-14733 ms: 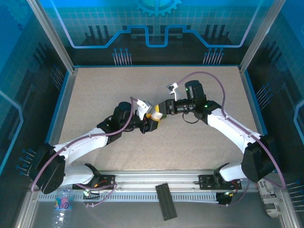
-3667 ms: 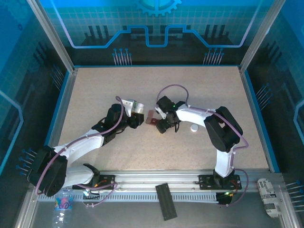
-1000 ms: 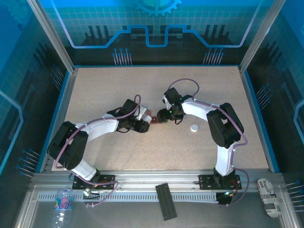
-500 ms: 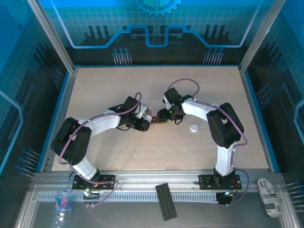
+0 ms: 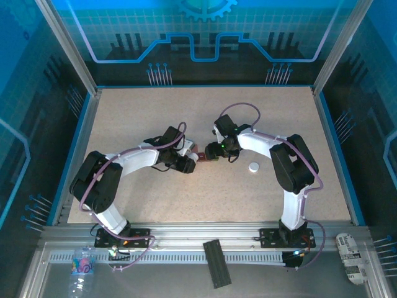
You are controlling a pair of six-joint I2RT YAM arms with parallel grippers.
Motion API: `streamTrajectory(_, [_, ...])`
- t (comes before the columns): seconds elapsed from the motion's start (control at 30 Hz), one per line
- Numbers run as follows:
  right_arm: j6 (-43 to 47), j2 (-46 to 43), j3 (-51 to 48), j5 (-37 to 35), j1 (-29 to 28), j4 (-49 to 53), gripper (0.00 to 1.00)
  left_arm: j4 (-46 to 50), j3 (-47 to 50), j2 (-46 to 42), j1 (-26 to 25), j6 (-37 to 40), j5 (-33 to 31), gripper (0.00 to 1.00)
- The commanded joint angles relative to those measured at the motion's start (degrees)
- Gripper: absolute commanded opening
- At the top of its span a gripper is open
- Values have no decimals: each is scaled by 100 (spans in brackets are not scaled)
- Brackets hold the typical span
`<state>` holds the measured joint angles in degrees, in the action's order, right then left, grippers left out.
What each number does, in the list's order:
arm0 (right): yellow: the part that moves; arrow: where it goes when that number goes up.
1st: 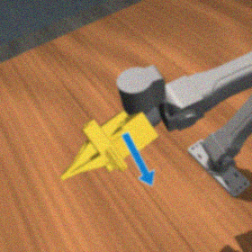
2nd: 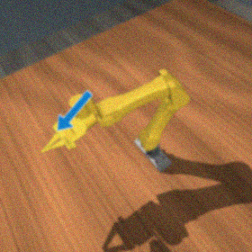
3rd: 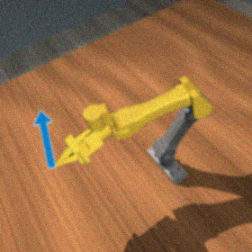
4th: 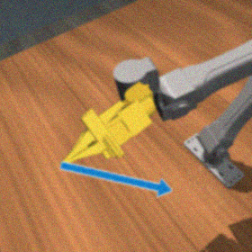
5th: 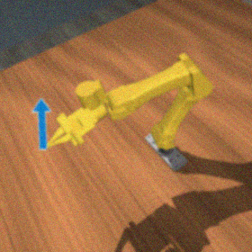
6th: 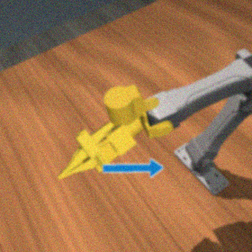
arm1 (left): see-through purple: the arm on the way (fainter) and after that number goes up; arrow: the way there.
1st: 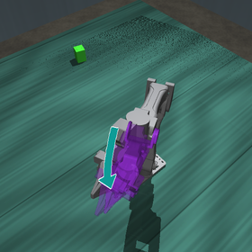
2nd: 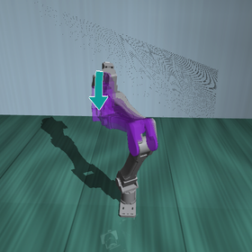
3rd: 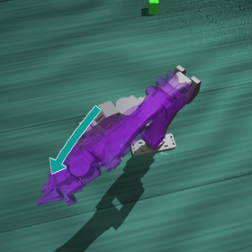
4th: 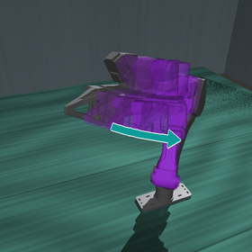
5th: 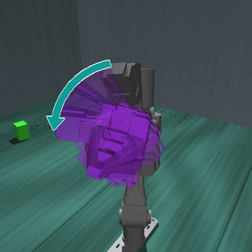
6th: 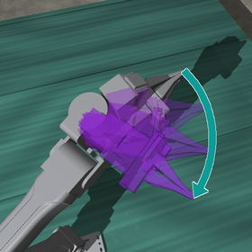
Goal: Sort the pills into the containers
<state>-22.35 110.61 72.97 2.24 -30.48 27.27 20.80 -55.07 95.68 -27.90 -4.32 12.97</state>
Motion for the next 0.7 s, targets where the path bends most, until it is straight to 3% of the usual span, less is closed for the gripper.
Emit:
streamTrajectory(0.0, [-60,76,-116,-13,-70,67,82,171,-197,73,48,71,153,0])
streamTrajectory(0.67, [-86,57,-152,-13,-69,33,81,788,-642,332,57,45,-205,0])
